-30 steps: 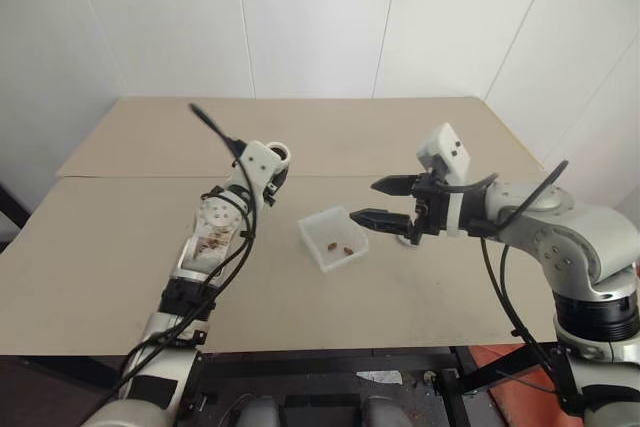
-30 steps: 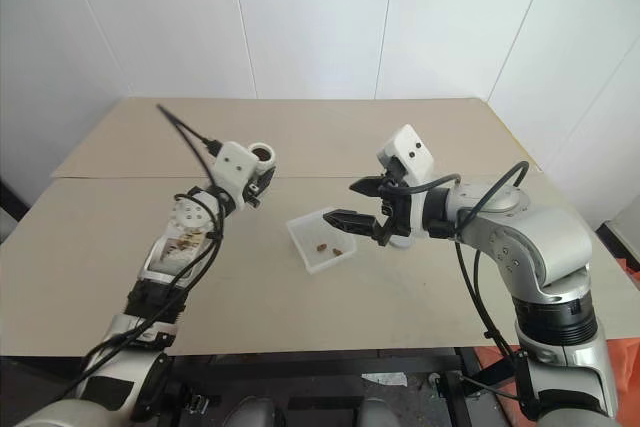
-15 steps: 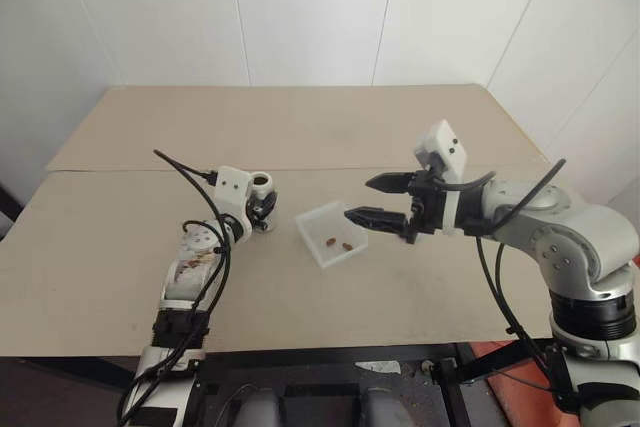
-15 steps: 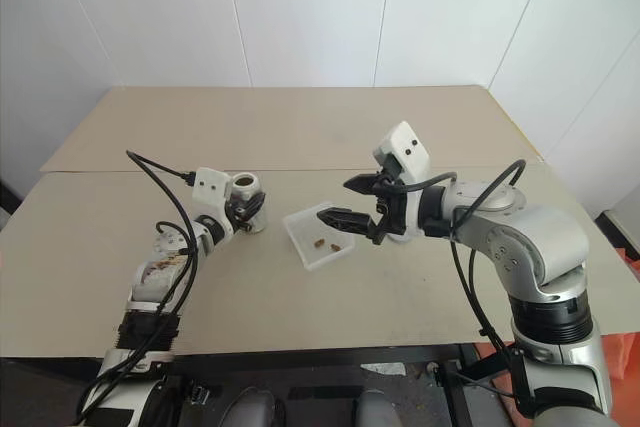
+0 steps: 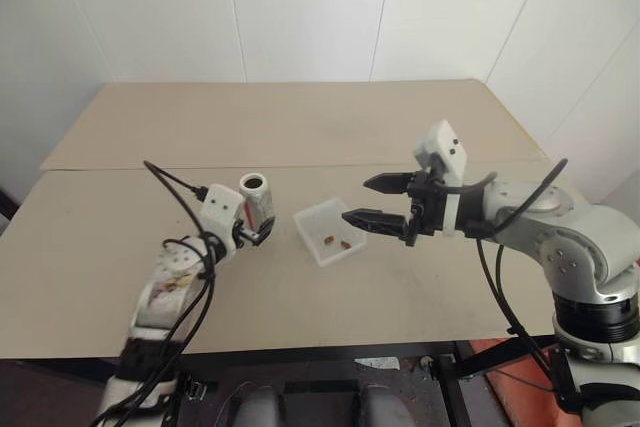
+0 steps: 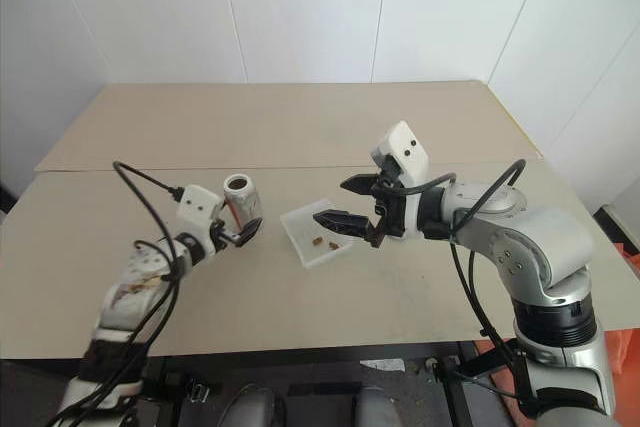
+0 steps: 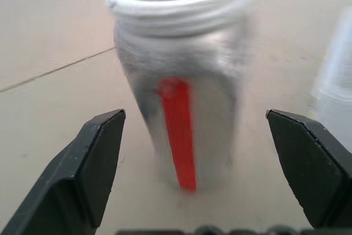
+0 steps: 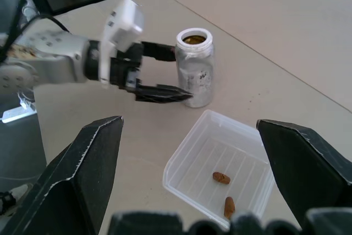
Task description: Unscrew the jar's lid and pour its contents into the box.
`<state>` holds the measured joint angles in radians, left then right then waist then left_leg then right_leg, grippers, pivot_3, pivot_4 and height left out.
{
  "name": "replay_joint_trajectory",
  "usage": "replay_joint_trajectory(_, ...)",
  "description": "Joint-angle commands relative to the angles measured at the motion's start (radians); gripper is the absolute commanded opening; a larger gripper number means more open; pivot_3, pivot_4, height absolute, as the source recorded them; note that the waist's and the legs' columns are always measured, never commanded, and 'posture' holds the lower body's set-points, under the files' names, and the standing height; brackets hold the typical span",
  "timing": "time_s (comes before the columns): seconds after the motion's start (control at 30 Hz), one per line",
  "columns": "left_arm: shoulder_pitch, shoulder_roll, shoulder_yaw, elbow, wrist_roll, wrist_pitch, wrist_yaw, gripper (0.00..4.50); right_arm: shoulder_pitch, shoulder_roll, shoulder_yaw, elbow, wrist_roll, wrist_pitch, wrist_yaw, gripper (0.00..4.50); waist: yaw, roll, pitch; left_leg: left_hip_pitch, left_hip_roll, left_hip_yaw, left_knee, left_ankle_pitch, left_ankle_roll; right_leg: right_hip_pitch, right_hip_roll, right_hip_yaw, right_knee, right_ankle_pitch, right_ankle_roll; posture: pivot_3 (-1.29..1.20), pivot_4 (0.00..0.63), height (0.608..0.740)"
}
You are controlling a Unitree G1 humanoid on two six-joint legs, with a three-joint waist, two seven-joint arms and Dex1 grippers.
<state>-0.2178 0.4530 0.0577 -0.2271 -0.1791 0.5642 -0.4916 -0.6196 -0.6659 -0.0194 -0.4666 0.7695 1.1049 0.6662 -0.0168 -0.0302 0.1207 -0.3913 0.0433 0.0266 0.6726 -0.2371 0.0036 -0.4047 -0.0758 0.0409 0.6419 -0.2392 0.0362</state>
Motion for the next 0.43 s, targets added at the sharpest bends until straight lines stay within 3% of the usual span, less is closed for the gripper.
replay_joint_trajectory(0.03, 0.064, 0.101, 0.098, -0.182, -0.102, 0.079, -0.094, 4.46, 0.013, -0.042, -0.039, -0.031, 0.008, -0.017, 0.015, 4.50, 0.001, 0.000, 0.005, 0.000, 0.000, 0.000, 0.000, 0.000, 0.000, 0.000, 0.000, 0.000, 0.000, 0.000, 0.000, 0.00, 0.150, 0.740)
replay_joint_trajectory(0.23, 0.207, 0.407, 0.400, -0.202, -0.400, 0.079, -0.532, 4.46, 0.059, -0.130, -0.084, -0.037, 0.014, -0.055, 0.070, 4.50, 0.002, 0.000, 0.020, 0.000, 0.001, 0.002, -0.004, 0.000, 0.000, -0.003, 0.000, 0.000, -0.001, -0.001, -0.002, 0.00, 0.150, 0.740)
replay_joint_trajectory(0.43, 0.255, 0.446, 0.493, -0.159, -0.436, -0.022, -0.624, 4.46, 0.088, -0.154, -0.104, -0.055, 0.024, -0.045, 0.079, 4.50, 0.005, 0.001, 0.022, -0.001, 0.001, 0.002, -0.005, 0.000, 0.000, -0.003, 0.000, 0.000, -0.003, -0.002, -0.003, 0.00, 0.150, 0.740)
